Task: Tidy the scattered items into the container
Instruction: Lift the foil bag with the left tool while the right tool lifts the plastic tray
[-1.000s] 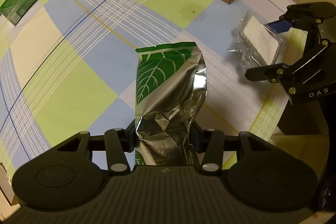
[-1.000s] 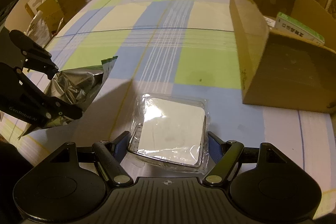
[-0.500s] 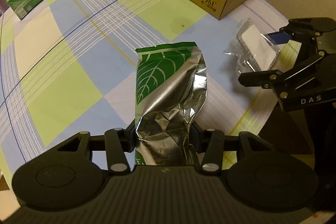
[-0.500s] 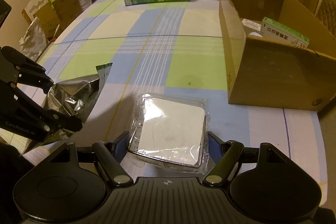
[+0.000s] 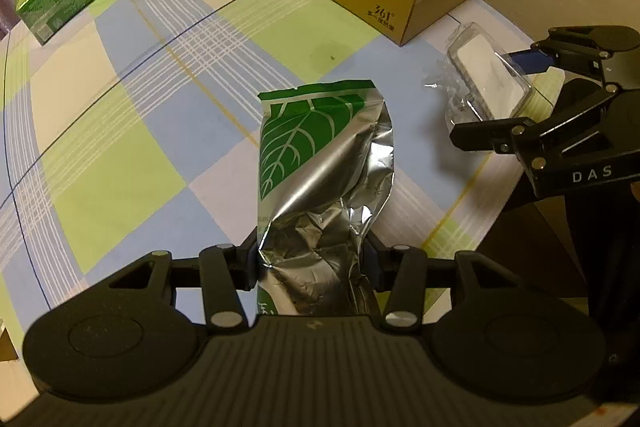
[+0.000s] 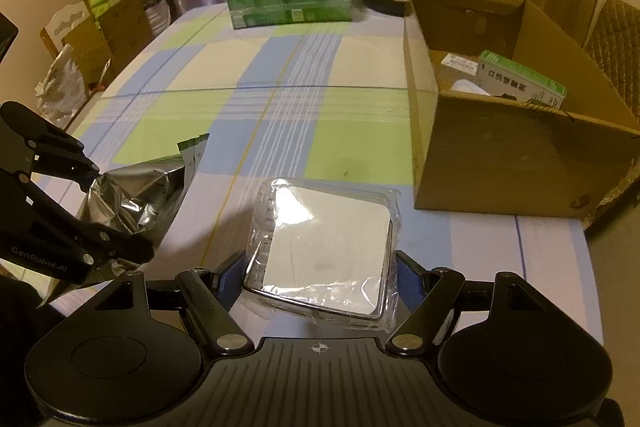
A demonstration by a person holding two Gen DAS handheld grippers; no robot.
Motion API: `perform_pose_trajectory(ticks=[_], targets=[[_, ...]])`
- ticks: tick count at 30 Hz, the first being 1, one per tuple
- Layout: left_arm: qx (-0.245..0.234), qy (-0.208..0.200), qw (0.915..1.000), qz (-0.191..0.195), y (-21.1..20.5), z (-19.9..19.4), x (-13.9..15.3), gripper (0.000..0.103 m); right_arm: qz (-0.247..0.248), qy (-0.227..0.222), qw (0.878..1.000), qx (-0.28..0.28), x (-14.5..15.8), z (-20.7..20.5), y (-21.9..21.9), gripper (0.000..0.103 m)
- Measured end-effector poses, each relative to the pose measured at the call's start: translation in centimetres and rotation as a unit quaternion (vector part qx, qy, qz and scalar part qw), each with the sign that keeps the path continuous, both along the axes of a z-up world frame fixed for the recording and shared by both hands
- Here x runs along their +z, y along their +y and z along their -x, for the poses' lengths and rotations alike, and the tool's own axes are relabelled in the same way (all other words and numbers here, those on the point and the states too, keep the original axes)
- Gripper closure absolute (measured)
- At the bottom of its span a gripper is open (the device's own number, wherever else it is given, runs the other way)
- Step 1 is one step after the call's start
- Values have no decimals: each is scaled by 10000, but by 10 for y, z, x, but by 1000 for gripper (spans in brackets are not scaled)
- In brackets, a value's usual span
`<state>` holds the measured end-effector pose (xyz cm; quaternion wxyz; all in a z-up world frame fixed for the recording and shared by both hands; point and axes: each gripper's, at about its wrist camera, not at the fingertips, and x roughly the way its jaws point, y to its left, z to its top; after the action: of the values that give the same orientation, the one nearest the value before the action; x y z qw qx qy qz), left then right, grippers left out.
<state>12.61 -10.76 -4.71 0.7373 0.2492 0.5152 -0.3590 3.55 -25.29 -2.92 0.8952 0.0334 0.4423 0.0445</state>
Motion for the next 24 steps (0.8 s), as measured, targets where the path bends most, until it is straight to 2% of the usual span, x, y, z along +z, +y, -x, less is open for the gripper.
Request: perform_pose_trajectory(ticks=[24], targets=[[-155,-278,9994,113,-22,20,24,59,-31,-380,9991,-208,33,16,-21,30]])
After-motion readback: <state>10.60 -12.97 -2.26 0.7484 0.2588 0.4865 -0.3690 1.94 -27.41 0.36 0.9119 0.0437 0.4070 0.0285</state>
